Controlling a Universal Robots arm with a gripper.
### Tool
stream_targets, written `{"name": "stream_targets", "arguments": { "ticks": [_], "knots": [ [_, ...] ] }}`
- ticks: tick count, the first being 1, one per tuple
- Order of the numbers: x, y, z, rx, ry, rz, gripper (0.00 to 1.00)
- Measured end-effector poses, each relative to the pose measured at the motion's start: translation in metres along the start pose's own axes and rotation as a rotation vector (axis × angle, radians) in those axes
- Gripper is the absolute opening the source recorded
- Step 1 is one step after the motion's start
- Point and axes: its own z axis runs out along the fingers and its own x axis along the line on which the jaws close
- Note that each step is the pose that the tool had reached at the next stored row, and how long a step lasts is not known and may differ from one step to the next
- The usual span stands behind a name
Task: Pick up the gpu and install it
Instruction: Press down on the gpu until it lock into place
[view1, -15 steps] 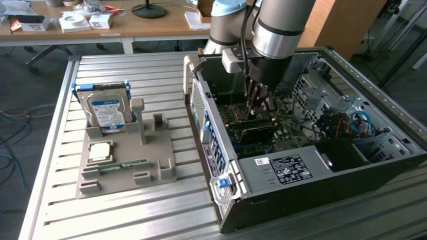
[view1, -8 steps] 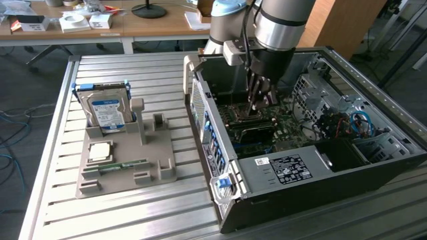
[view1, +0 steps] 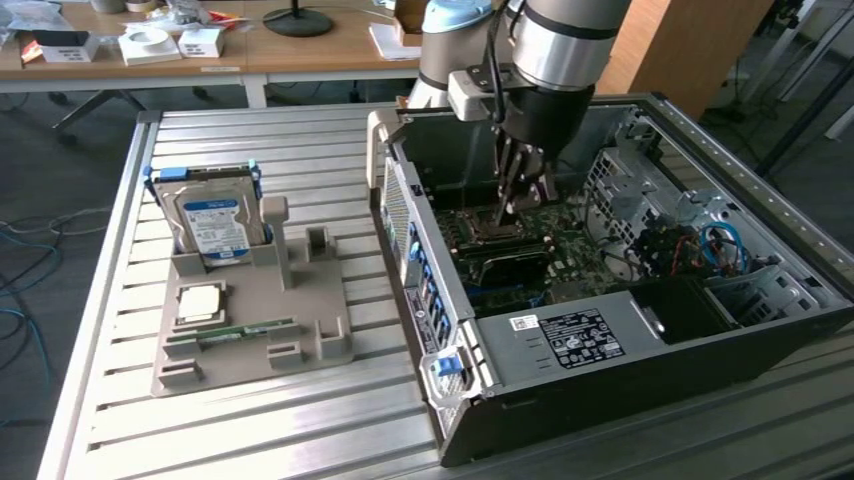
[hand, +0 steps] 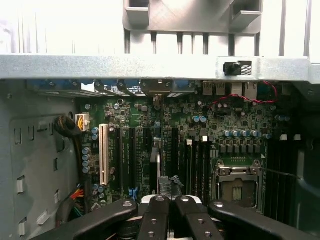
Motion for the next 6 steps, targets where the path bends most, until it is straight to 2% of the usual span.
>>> {"name": "stream_targets", "arguments": {
  "ticks": [6],
  "knots": [
    [0.0000,0.0000,-0.0002,-0.0001,0.0003,0.000,0.11]
  ]
}}
